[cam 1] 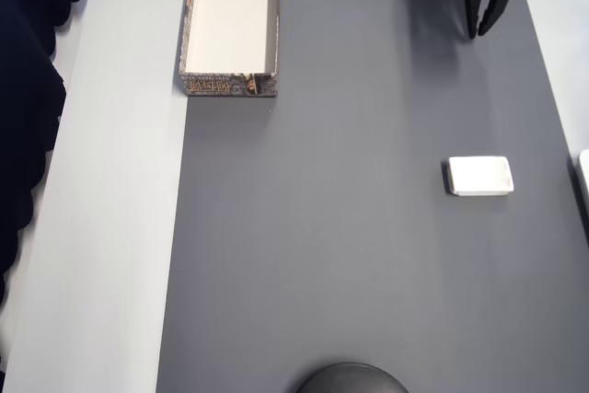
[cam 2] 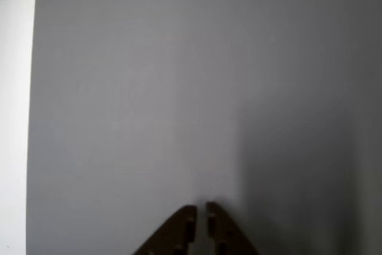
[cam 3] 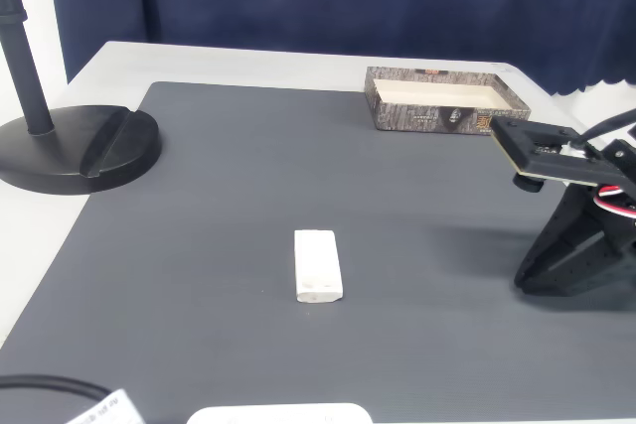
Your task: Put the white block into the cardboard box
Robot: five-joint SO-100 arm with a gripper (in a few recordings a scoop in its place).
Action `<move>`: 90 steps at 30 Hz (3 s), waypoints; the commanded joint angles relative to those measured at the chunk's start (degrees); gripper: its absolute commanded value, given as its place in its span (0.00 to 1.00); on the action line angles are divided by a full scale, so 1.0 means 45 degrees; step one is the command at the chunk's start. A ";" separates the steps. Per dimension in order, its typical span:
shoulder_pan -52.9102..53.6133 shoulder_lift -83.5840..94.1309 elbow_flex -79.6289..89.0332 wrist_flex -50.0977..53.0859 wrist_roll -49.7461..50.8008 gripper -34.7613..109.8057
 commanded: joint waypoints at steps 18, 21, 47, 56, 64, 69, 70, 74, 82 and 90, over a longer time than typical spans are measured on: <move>-0.0020 0.0430 0.0234 0.0078 -0.0098 0.23; -0.0020 0.0430 0.0234 0.0078 -0.0098 0.23; -0.0039 0.0430 0.0234 0.0078 -0.0117 0.23; -0.0078 0.0430 0.0234 0.0098 -0.0176 0.23; -0.0410 0.0430 0.0234 0.0098 -0.0176 0.23; -0.0449 0.0410 0.0234 0.0098 -0.0508 0.23; -0.0449 0.0410 0.0234 0.0098 -0.0508 0.23; -0.0391 0.0410 0.0234 0.0078 -0.0762 0.23; -0.0078 -0.0762 -0.1016 -0.0059 -0.2383 0.23; 0.0312 -0.4238 -0.3066 -0.1484 -0.0547 0.23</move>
